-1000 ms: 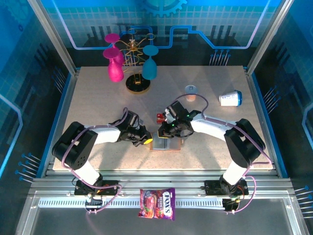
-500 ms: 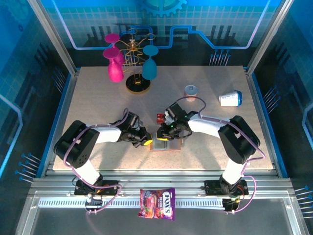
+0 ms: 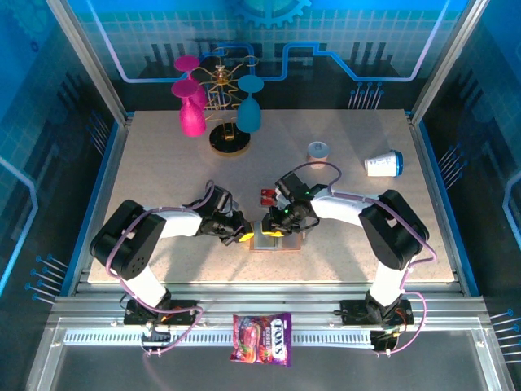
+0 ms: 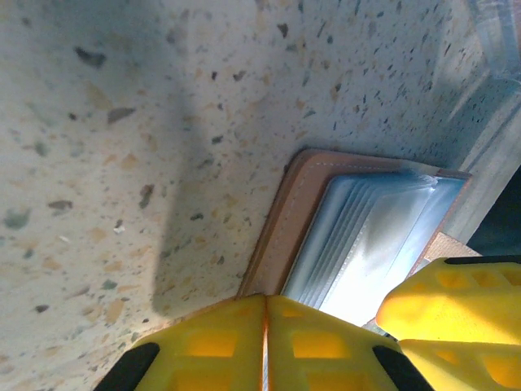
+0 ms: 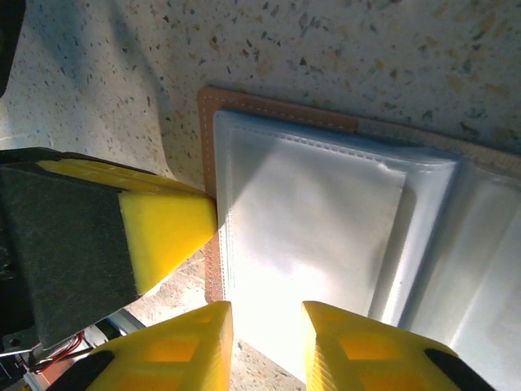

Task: Take the credit cards out of the card holder

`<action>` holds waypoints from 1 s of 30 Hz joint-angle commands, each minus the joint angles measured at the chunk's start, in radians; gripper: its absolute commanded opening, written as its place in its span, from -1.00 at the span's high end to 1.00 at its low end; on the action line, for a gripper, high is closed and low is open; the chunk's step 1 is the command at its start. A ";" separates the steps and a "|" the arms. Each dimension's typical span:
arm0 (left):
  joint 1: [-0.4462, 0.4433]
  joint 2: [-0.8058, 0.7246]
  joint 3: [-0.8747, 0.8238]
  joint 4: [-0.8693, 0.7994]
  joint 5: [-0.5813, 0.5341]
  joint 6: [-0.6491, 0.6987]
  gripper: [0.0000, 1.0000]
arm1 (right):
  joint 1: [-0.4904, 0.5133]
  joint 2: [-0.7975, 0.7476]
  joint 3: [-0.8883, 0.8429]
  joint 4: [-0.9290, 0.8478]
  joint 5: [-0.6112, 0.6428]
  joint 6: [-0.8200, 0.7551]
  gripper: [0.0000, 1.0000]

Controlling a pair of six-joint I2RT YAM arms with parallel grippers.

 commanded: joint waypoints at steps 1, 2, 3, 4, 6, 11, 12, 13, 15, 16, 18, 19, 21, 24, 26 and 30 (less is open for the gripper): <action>-0.008 0.016 0.015 -0.060 0.002 0.017 0.81 | -0.012 0.020 0.024 -0.038 0.012 -0.017 0.39; -0.007 0.014 0.017 -0.063 0.001 0.019 0.81 | -0.013 0.020 0.024 -0.041 0.012 -0.017 0.38; -0.008 0.014 0.017 -0.067 -0.001 0.020 0.81 | -0.012 0.020 0.024 -0.041 0.013 -0.018 0.38; -0.008 0.013 0.017 -0.069 -0.001 0.022 0.81 | -0.012 0.021 0.024 -0.041 0.013 -0.018 0.38; -0.008 0.012 0.017 -0.070 -0.003 0.022 0.81 | -0.014 0.022 0.022 -0.042 0.013 -0.019 0.37; -0.008 0.009 0.018 -0.071 -0.005 0.020 0.81 | -0.014 0.025 0.021 -0.046 0.017 -0.021 0.36; -0.008 0.010 0.019 -0.074 -0.004 0.020 0.81 | -0.014 0.027 0.021 -0.047 0.018 -0.023 0.36; -0.008 0.009 0.020 -0.075 -0.004 0.022 0.81 | -0.014 0.029 0.021 -0.048 0.018 -0.024 0.36; -0.007 0.009 0.022 -0.080 -0.004 0.023 0.81 | -0.016 0.029 0.020 -0.055 0.022 -0.026 0.35; -0.008 0.007 0.023 -0.083 -0.004 0.024 0.81 | -0.015 0.027 0.019 -0.058 0.026 -0.027 0.35; -0.008 0.005 0.027 -0.090 -0.006 0.028 0.81 | -0.016 0.022 0.016 -0.061 0.033 -0.029 0.35; -0.007 0.004 0.027 -0.092 -0.006 0.028 0.81 | -0.017 0.020 0.013 -0.061 0.034 -0.029 0.35; -0.008 0.003 0.029 -0.095 -0.007 0.030 0.81 | -0.021 0.016 0.006 -0.060 0.036 -0.030 0.35; -0.008 0.007 0.032 -0.099 -0.007 0.032 0.81 | -0.029 0.007 -0.005 -0.048 0.032 -0.024 0.34; -0.008 0.008 0.036 -0.105 -0.007 0.036 0.81 | -0.035 0.001 -0.012 -0.043 0.030 -0.022 0.34; -0.008 0.008 0.043 -0.117 -0.009 0.042 0.81 | -0.047 -0.009 -0.026 -0.032 0.023 -0.019 0.34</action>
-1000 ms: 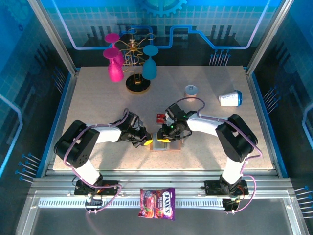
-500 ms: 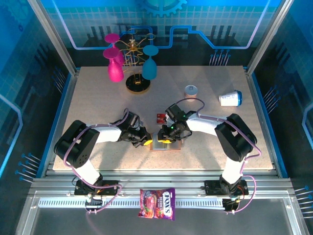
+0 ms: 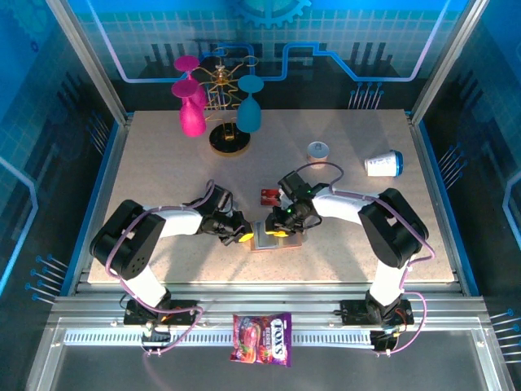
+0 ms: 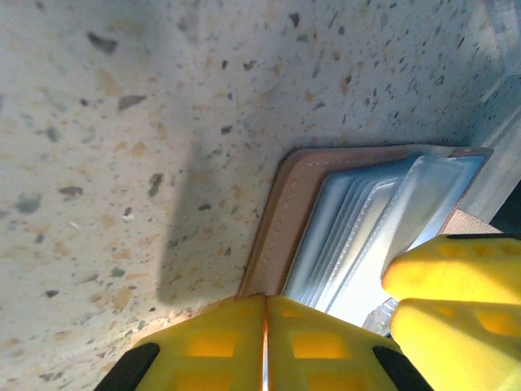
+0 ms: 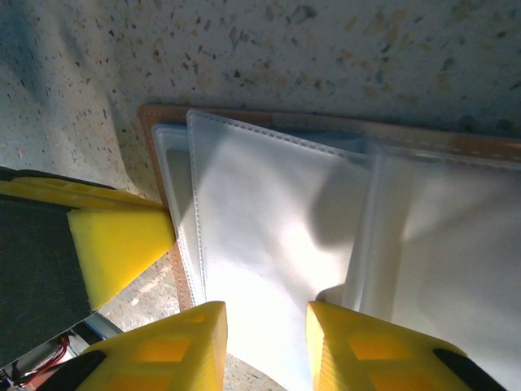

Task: Take the credit cards out of the card holder

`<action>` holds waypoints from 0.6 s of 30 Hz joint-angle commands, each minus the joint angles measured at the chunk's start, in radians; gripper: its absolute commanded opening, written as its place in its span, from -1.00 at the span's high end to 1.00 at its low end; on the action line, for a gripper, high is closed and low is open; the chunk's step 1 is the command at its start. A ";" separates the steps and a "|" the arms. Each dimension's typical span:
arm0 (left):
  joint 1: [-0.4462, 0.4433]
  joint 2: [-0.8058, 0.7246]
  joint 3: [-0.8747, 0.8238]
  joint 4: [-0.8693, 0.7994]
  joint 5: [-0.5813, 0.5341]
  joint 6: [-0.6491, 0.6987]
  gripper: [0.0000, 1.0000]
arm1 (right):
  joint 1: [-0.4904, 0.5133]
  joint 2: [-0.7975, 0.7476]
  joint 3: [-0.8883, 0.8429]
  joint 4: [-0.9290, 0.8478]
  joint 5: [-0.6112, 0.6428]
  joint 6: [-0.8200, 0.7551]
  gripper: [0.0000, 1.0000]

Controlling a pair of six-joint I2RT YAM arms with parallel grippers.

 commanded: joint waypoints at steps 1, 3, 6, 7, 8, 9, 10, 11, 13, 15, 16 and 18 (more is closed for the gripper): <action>-0.008 0.008 0.021 -0.063 -0.008 0.027 0.81 | -0.019 -0.022 -0.027 -0.003 0.004 -0.004 0.34; -0.007 0.010 0.027 -0.068 -0.010 0.033 0.81 | -0.023 -0.023 -0.031 -0.001 -0.002 -0.005 0.34; -0.008 0.011 0.035 -0.078 -0.012 0.037 0.81 | -0.028 -0.030 -0.037 0.001 -0.006 -0.010 0.34; -0.007 0.013 0.036 -0.080 -0.013 0.039 0.81 | -0.029 -0.029 -0.039 0.002 -0.011 -0.012 0.34; -0.007 0.014 0.039 -0.079 -0.013 0.039 0.81 | -0.031 -0.029 -0.039 0.004 -0.017 -0.016 0.34; -0.006 0.016 0.040 -0.079 -0.013 0.039 0.81 | -0.033 -0.026 -0.040 0.004 -0.023 -0.019 0.34; -0.006 0.017 0.043 -0.080 -0.013 0.040 0.81 | -0.035 -0.024 -0.040 0.005 -0.029 -0.023 0.35; -0.006 0.020 0.047 -0.083 -0.014 0.043 0.81 | -0.038 -0.022 -0.043 0.009 -0.036 -0.027 0.35; -0.006 0.024 0.058 -0.092 -0.015 0.051 0.81 | -0.041 -0.016 -0.042 0.015 -0.057 -0.037 0.36; -0.004 0.025 0.077 -0.114 -0.017 0.067 0.81 | -0.044 -0.011 -0.042 0.019 -0.076 -0.045 0.36; -0.003 0.025 0.088 -0.130 -0.020 0.074 0.80 | -0.045 -0.009 -0.042 0.021 -0.082 -0.047 0.37; -0.001 0.017 0.116 -0.166 -0.029 0.093 0.80 | -0.046 -0.009 -0.044 0.024 -0.090 -0.050 0.37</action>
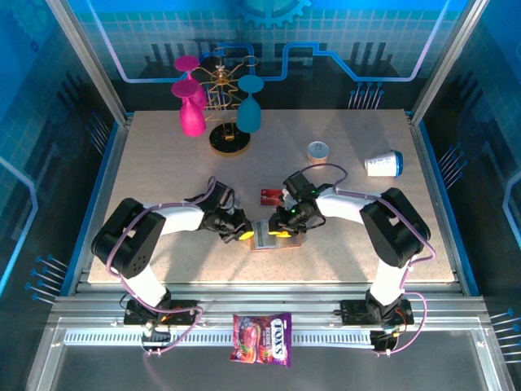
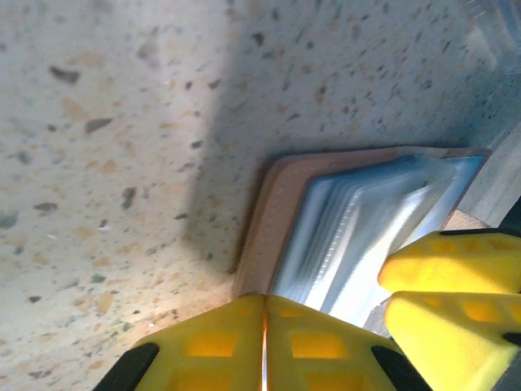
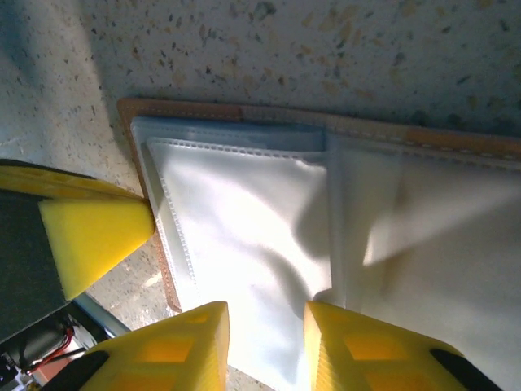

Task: Take the credit cards out of the card holder

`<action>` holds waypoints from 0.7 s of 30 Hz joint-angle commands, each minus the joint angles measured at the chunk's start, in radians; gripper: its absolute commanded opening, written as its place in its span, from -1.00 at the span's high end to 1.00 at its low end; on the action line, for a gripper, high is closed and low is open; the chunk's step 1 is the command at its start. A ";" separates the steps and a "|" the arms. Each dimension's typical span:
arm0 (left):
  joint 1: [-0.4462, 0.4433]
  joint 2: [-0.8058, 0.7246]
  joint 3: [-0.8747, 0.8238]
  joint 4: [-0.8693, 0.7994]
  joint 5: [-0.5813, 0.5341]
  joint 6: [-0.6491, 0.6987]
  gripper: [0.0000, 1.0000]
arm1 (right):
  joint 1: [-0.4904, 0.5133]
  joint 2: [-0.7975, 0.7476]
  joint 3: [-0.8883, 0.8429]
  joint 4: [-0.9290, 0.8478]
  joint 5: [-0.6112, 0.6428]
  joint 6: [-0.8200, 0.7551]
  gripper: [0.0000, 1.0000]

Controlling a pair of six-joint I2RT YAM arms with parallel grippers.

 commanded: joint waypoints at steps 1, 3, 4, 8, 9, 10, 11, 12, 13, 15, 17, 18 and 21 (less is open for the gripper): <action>-0.001 0.001 0.061 -0.089 -0.021 0.053 0.80 | -0.014 -0.003 -0.012 0.006 -0.041 -0.024 0.38; -0.001 -0.010 0.084 -0.112 -0.025 0.061 0.77 | -0.016 -0.004 -0.015 0.009 -0.043 -0.026 0.38; -0.001 -0.014 0.091 -0.112 -0.024 0.060 0.76 | -0.017 -0.005 -0.017 0.011 -0.044 -0.027 0.38; -0.003 -0.025 0.088 -0.041 0.013 0.010 0.65 | -0.023 -0.010 -0.035 0.032 -0.053 -0.018 0.39; -0.003 -0.023 0.084 -0.018 0.024 -0.008 0.64 | -0.026 -0.012 -0.041 0.040 -0.056 -0.015 0.39; -0.004 -0.019 0.080 0.005 0.034 -0.025 0.62 | -0.028 -0.014 -0.047 0.048 -0.059 -0.011 0.39; -0.008 -0.014 0.077 0.021 0.041 -0.036 0.61 | -0.031 -0.016 -0.055 0.055 -0.062 -0.008 0.40; -0.012 -0.009 0.077 0.029 0.044 -0.044 0.59 | -0.034 -0.018 -0.059 0.063 -0.065 -0.005 0.40; -0.017 -0.004 0.079 0.035 0.046 -0.049 0.57 | -0.037 -0.017 -0.066 0.070 -0.068 -0.003 0.40; -0.025 0.004 0.078 0.047 0.046 -0.059 0.53 | -0.041 -0.018 -0.073 0.082 -0.077 0.001 0.40; -0.035 0.012 0.075 0.062 0.045 -0.071 0.49 | -0.046 -0.020 -0.083 0.092 -0.084 0.004 0.40; -0.037 0.015 0.074 0.069 0.046 -0.075 0.48 | -0.049 -0.019 -0.085 0.099 -0.087 0.006 0.40; -0.048 0.027 0.075 0.076 0.047 -0.082 0.42 | -0.055 -0.022 -0.089 0.107 -0.096 0.009 0.40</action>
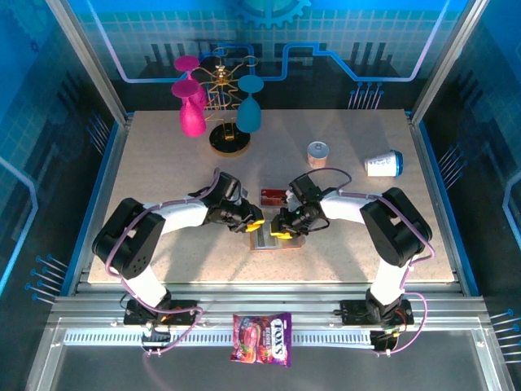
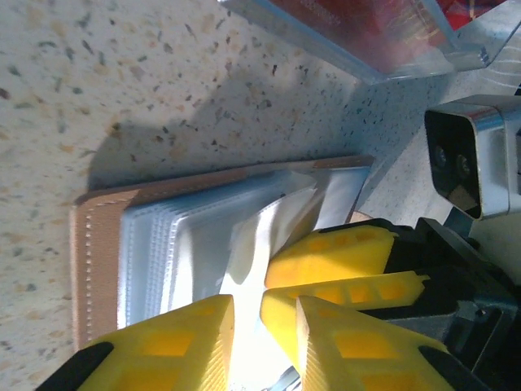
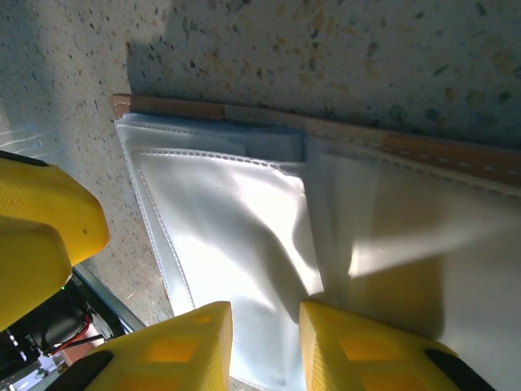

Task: Take the credit cards out of the card holder

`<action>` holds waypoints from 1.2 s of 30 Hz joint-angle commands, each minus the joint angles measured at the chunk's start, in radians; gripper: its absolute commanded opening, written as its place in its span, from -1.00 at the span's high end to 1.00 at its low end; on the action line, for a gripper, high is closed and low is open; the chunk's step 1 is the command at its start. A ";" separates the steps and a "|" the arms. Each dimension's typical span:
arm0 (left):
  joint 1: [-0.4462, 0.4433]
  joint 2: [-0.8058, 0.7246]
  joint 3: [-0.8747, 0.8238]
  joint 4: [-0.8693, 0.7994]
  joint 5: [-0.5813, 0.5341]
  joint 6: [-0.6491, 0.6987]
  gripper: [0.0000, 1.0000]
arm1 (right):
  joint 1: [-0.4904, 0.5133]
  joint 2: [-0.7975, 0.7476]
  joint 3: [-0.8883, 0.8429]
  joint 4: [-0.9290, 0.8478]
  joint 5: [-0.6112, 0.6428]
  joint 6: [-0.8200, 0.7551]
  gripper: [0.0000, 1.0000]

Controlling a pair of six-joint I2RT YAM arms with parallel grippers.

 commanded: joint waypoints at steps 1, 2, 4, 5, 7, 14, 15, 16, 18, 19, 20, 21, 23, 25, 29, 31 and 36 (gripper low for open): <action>-0.012 0.029 0.000 0.023 0.032 -0.024 0.42 | -0.017 -0.022 -0.019 0.012 -0.021 0.012 0.40; -0.016 0.035 0.003 0.023 0.033 -0.024 0.41 | -0.019 -0.024 -0.020 0.017 -0.024 0.014 0.40; -0.021 0.045 0.005 0.024 0.034 -0.024 0.39 | -0.023 -0.025 -0.027 0.034 -0.036 0.024 0.40; -0.023 0.049 0.007 0.024 0.033 -0.024 0.38 | -0.026 -0.024 -0.032 0.042 -0.043 0.029 0.40; -0.026 0.054 0.008 0.024 0.030 -0.024 0.37 | -0.028 -0.023 -0.038 0.052 -0.048 0.035 0.40; -0.036 0.088 0.025 0.026 0.036 -0.030 0.31 | -0.030 -0.027 -0.047 0.055 -0.053 0.042 0.41; -0.037 0.092 0.027 0.027 0.038 -0.032 0.30 | -0.030 -0.029 -0.048 0.056 -0.053 0.041 0.41; -0.038 0.096 0.027 0.033 0.041 -0.035 0.29 | -0.030 -0.030 -0.048 0.056 -0.053 0.043 0.41; -0.041 0.097 0.027 0.046 0.047 -0.043 0.29 | -0.030 -0.034 -0.048 0.056 -0.053 0.044 0.41; -0.043 0.100 0.027 0.052 0.049 -0.047 0.30 | -0.032 -0.036 -0.048 0.056 -0.053 0.046 0.41; -0.044 0.099 0.028 0.057 0.051 -0.051 0.31 | -0.032 -0.038 -0.048 0.055 -0.054 0.046 0.41; -0.045 0.097 0.029 0.062 0.054 -0.053 0.33 | -0.031 -0.040 -0.048 0.055 -0.054 0.047 0.41; -0.047 0.095 0.030 0.069 0.056 -0.059 0.37 | -0.033 -0.045 -0.048 0.054 -0.054 0.048 0.41; -0.047 0.089 0.032 0.069 0.055 -0.060 0.40 | -0.036 -0.051 -0.046 0.048 -0.054 0.046 0.41; -0.046 0.083 0.040 0.065 0.060 -0.063 0.41 | -0.045 -0.083 -0.043 0.030 -0.049 0.043 0.41; -0.047 0.080 0.044 0.060 0.061 -0.063 0.41 | -0.054 -0.106 -0.043 0.017 -0.041 0.039 0.40; -0.048 0.082 0.071 0.048 0.064 -0.061 0.40 | -0.087 -0.160 -0.037 -0.041 -0.016 0.005 0.40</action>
